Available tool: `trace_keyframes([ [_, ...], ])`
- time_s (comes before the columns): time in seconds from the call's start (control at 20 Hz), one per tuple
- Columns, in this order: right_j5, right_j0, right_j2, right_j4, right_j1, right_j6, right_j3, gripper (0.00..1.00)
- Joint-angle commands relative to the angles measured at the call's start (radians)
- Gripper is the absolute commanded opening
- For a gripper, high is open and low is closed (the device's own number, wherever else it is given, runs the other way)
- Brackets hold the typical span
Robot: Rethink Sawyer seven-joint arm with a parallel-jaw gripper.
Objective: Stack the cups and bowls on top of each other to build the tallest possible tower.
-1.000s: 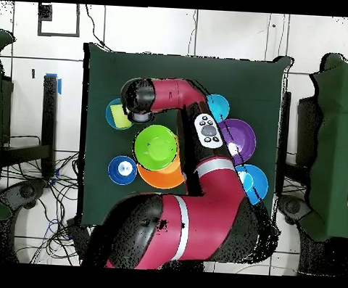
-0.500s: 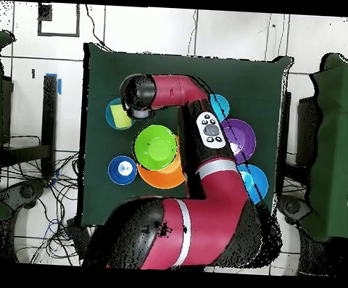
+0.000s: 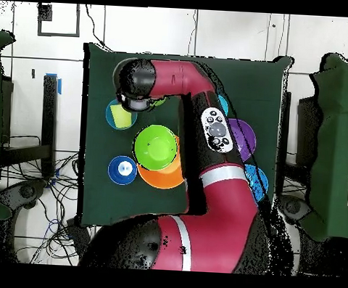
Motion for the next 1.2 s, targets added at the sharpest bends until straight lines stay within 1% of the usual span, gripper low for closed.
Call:
trace_keyframes([
  [0.05, 0.172, -0.013, 0.040, 0.005, -0.096, -0.148, 0.029, 1.00],
  [0.25, 0.182, -0.016, 0.038, 0.010, -0.128, -0.132, 0.070, 1.00],
  [0.4, 0.146, -0.025, 0.034, 0.017, -0.171, -0.114, 0.152, 1.00],
  [0.5, 0.106, -0.031, 0.030, 0.021, -0.197, -0.097, 0.215, 1.00],
  [0.65, 0.039, -0.037, 0.026, 0.018, -0.211, -0.076, 0.268, 1.00],
  [0.85, 0.004, -0.042, 0.025, 0.018, -0.219, -0.061, 0.296, 1.00],
  [1.2, 0.029, -0.064, 0.025, 0.020, -0.247, -0.077, 0.314, 1.00],
])
